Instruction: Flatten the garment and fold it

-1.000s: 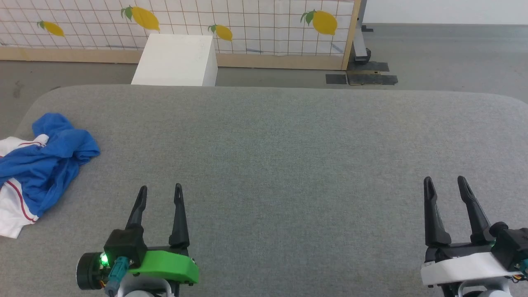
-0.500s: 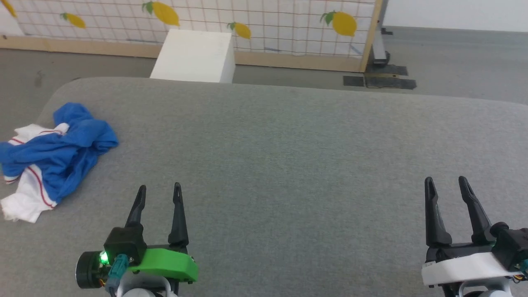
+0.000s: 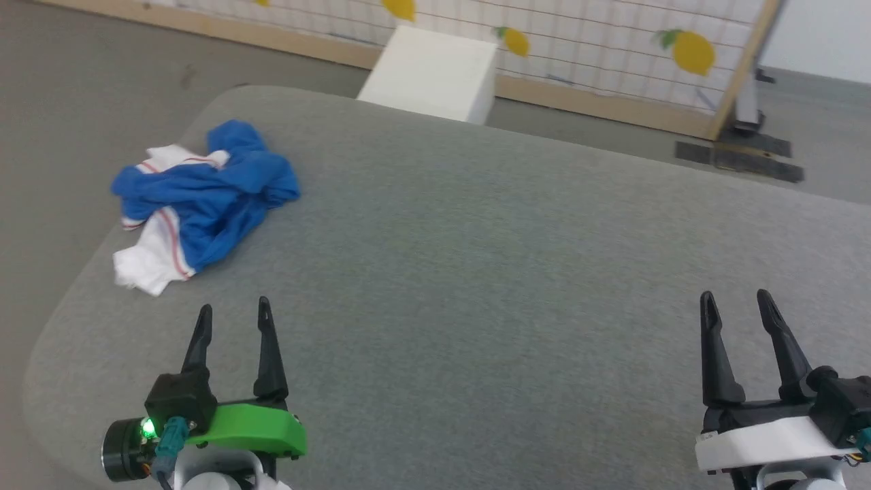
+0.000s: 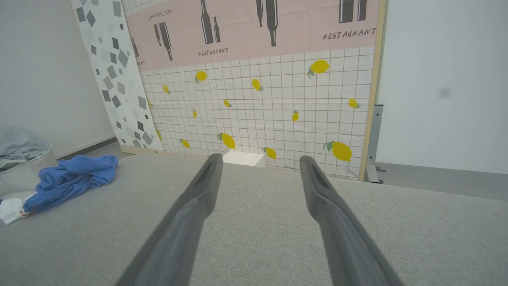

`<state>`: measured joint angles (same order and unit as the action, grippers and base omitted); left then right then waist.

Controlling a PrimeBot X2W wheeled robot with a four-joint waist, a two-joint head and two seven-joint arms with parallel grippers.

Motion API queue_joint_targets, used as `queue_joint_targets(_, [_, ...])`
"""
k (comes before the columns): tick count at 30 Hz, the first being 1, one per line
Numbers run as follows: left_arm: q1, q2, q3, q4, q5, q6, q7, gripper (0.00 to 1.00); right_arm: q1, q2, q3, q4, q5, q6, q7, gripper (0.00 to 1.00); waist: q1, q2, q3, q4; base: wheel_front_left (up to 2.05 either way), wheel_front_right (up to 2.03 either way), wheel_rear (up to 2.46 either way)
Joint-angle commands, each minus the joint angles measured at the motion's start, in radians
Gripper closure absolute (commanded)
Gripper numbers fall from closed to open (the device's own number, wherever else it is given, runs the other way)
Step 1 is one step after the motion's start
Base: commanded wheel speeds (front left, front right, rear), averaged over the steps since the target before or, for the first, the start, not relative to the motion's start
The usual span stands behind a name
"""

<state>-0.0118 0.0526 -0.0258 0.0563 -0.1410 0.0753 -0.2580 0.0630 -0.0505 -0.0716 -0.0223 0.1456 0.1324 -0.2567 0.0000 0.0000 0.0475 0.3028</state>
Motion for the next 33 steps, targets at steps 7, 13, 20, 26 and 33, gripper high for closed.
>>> queue_joint_targets(7, [0.000,-0.002,0.024,0.007,-0.004,0.016,-0.004,0.00,0.001,0.000,0.008,0.002,-0.012,-0.002,-0.005,0.00,0.0000,0.0000,0.009,0.204,0.00,0.00,0.00])
queue_joint_targets(13, [0.002,-0.002,0.038,0.007,-0.004,0.018,-0.004,0.00,-0.004,0.000,0.017,0.007,-0.013,-0.002,-0.005,0.00,0.0000,0.0000,0.012,0.220,0.00,0.00,0.00])
queue_joint_targets(20, [-0.069,0.019,0.110,0.014,0.009,-0.021,-0.004,0.00,-0.008,0.000,0.019,0.005,-0.023,-0.002,-0.005,0.00,0.0000,0.0000,0.026,0.197,0.00,0.00,0.00])
queue_joint_targets(26, [-0.346,0.158,0.215,0.147,-0.001,-0.089,-0.004,0.00,-0.043,0.000,0.025,-0.016,-0.065,-0.002,-0.005,0.00,0.0000,0.0000,0.107,0.148,0.00,0.00,0.00])
queue_joint_targets(33, [-0.591,0.296,0.206,0.320,-0.039,-0.165,0.111,0.00,-0.099,0.000,0.008,-0.041,-0.115,-0.002,-0.005,0.00,0.0000,0.0000,0.235,0.087,0.00,0.00,0.00])
